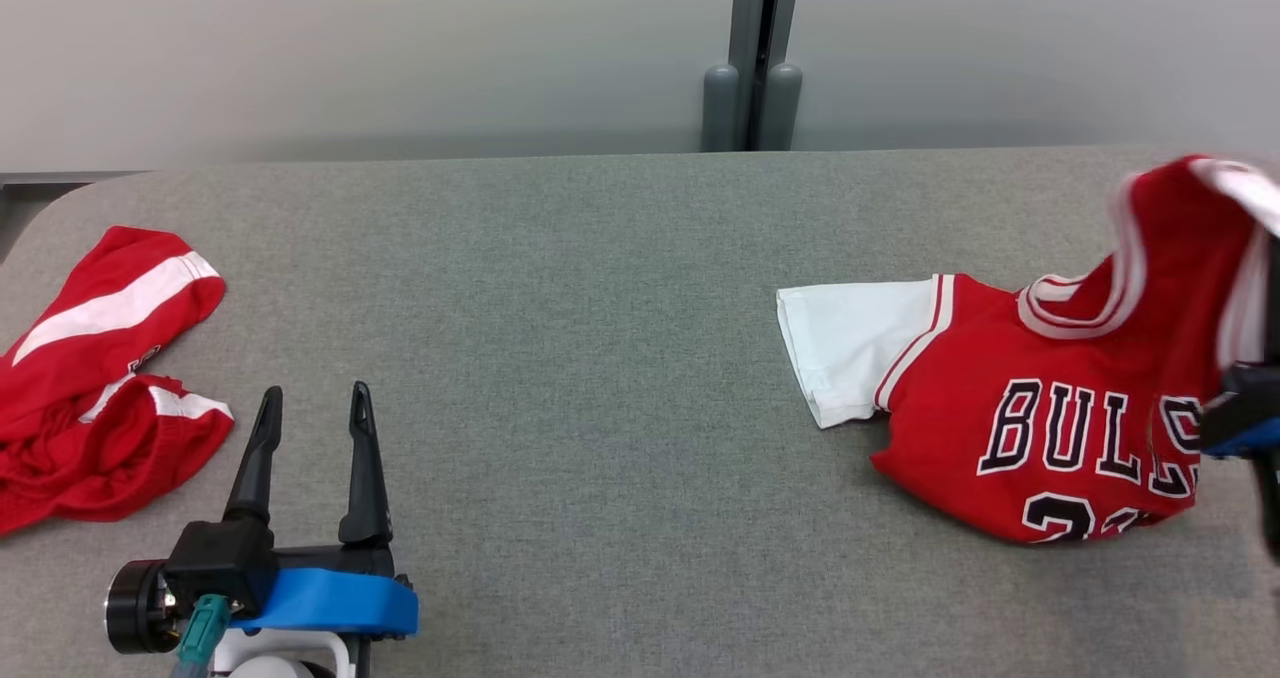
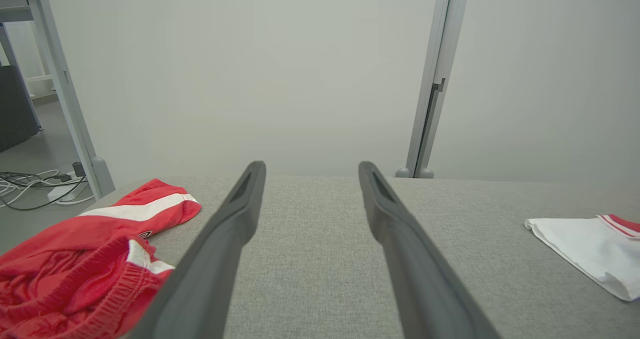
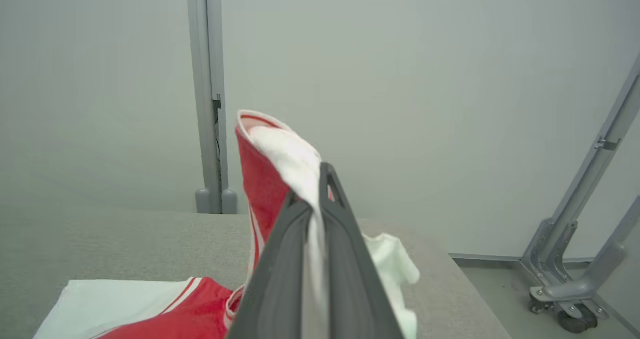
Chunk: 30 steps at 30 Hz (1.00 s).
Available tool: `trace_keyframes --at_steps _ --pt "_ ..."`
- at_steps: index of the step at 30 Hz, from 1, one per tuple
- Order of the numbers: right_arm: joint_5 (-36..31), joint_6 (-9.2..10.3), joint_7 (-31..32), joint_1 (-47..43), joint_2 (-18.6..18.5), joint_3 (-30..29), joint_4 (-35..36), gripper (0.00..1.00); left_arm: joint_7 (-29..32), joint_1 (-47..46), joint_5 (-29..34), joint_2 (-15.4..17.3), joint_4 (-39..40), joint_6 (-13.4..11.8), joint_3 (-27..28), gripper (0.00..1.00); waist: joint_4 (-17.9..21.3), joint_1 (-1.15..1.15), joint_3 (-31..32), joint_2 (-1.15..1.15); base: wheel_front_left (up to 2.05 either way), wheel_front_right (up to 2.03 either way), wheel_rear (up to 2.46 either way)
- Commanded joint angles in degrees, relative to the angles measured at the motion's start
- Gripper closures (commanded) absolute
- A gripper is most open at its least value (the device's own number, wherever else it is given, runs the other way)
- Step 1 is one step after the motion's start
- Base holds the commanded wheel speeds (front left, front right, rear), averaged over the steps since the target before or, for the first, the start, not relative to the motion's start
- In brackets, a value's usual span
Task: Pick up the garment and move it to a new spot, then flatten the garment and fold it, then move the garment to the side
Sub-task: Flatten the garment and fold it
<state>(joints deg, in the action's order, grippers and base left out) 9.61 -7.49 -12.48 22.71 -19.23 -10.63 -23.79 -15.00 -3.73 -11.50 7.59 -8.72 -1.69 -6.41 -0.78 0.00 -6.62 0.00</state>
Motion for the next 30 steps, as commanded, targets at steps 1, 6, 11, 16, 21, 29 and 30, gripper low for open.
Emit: trace_keyframes --at_steps 1,6,11,16,21,29,30 --pt "-0.1 -0.01 0.7 -0.7 1.2 1.5 2.6 1.0 -0.3 0.1 0.4 0.0 0.0 0.2 0.1 0.0 -0.2 0.0 0.1 0.0 0.0 0.0 0.0" --pt "0.6 -0.01 2.9 0.4 5.6 7.5 8.6 1.0 -0.3 -0.3 0.5 0.0 0.1 0.5 0.2 0.0 -1.0 0.0 0.1 0.0 0.0 0.0 0.0" --pt "1.2 -0.01 4.6 3.4 10.5 16.6 10.5 1.0 -0.3 -0.9 0.6 -0.5 0.1 0.7 0.0 0.0 -3.0 0.0 -0.2 0.0 0.0 0.0 0.0" --pt "1.6 -0.01 3.7 7.7 14.4 24.3 7.6 1.0 -0.3 -1.4 0.6 -1.3 -0.1 0.7 -0.3 0.0 -6.1 0.0 -1.0 0.0 0.0 0.0 0.0" --pt "1.8 -0.01 1.9 11.1 16.2 32.3 2.2 1.0 -0.3 -2.0 0.6 -1.9 -0.5 1.0 -0.4 0.0 -9.2 0.0 -1.4 0.0 0.0 0.0 0.0" --pt "9.1 -0.01 -0.3 9.5 16.3 51.7 -4.0 1.0 -0.3 -2.5 0.6 -2.8 -1.3 1.6 -0.3 0.0 -12.6 0.0 -2.2 0.0 0.0 0.0 0.0" --pt "9.7 -0.01 -0.4 8.9 16.3 54.1 -4.4 1.0 -0.3 -2.4 0.7 -2.9 -1.3 1.7 -0.2 0.0 -12.7 0.0 -2.3 0.0 0.0 0.0 0.0"
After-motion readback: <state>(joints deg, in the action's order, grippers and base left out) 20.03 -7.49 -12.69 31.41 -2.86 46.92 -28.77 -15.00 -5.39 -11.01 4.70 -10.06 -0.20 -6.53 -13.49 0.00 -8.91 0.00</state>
